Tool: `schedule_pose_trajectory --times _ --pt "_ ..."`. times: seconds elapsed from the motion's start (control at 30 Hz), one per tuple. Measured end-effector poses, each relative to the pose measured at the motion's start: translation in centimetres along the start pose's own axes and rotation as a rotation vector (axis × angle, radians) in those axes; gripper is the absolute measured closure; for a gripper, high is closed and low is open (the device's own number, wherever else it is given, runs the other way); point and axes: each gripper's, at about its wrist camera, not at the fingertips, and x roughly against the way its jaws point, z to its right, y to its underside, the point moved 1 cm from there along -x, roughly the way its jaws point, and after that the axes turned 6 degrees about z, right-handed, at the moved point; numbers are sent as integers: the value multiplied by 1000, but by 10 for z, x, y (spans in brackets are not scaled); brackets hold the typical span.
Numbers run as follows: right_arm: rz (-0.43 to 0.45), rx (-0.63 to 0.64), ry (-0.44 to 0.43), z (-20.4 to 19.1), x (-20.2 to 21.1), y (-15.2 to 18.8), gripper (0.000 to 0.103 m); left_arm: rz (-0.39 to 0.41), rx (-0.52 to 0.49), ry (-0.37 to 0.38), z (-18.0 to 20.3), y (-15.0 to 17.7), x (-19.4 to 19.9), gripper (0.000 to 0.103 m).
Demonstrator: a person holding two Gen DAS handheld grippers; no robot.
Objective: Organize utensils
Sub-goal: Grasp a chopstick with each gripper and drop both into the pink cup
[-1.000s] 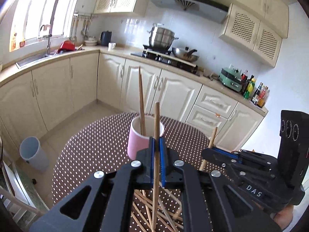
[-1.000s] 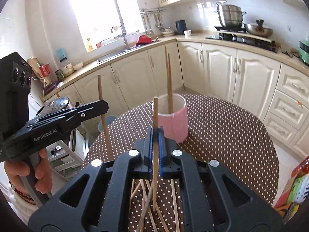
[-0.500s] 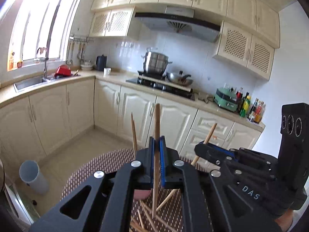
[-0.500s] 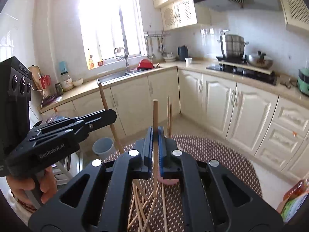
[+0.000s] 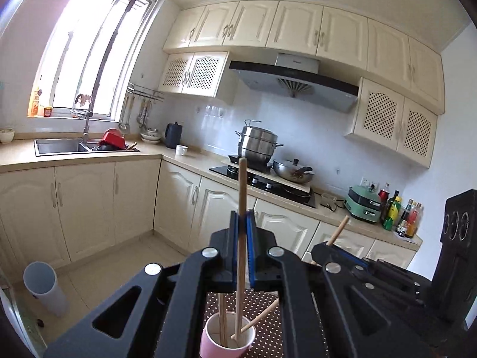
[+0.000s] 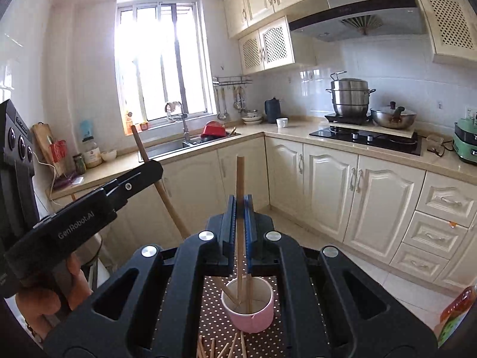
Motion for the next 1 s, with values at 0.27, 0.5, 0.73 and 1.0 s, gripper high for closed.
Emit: schedule_pose_trajectory --times 0.27,0.5,0.73,1.0 --pt "-65 -6 15 10 -19 28 97 -75 5 -24 -14 36 -28 97" --pt "-102 -14 25 15 -25 48 97 -116 -32 -31 -16 59 -34 97" --pt "-130 -30 33 18 -29 67 97 -154 -72 -34 -16 77 -36 97" --pt "-149 -52 47 21 -31 81 97 -207 -75 -64 -21 93 -39 97"
